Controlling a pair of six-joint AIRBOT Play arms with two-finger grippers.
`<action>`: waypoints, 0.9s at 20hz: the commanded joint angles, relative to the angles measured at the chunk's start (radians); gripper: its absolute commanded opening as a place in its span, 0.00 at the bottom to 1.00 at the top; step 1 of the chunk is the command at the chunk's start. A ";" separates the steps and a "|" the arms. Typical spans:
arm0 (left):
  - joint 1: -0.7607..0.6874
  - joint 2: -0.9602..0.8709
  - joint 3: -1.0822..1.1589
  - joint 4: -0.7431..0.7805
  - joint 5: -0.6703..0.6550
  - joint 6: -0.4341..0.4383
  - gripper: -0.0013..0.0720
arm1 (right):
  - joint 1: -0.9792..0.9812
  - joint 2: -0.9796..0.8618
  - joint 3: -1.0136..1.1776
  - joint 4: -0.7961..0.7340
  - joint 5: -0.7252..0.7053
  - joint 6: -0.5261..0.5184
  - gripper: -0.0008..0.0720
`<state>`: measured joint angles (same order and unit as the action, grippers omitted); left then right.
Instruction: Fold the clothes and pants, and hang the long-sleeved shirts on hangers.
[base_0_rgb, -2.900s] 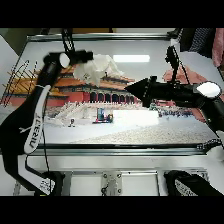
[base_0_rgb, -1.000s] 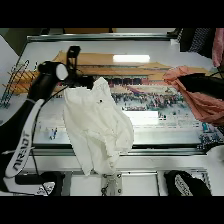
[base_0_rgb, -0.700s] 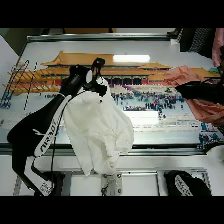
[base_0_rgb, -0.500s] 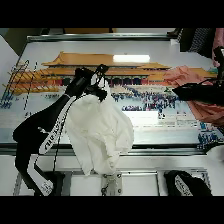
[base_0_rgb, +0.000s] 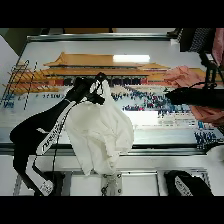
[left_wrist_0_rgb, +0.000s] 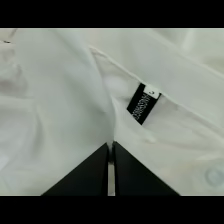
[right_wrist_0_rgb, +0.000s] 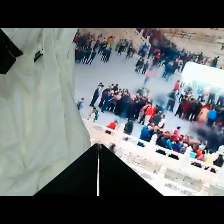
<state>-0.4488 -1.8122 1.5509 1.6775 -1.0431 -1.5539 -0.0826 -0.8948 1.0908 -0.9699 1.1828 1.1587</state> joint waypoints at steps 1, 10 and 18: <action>0.046 0.026 0.030 0.005 -0.033 -0.018 0.04 | 0.111 0.000 -0.007 -0.145 0.000 0.077 0.03; 0.128 0.291 0.049 -0.006 -0.154 -0.025 0.04 | 0.362 -0.160 -0.012 -0.230 -0.031 0.295 0.24; 0.128 0.291 0.048 -0.006 -0.185 -0.025 0.04 | 0.429 -0.514 -0.012 0.095 -0.060 0.247 0.83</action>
<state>-0.3214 -1.5246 1.5986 1.6718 -1.2160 -1.5799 0.3294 -1.2964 1.0790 -0.9928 1.1275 1.4261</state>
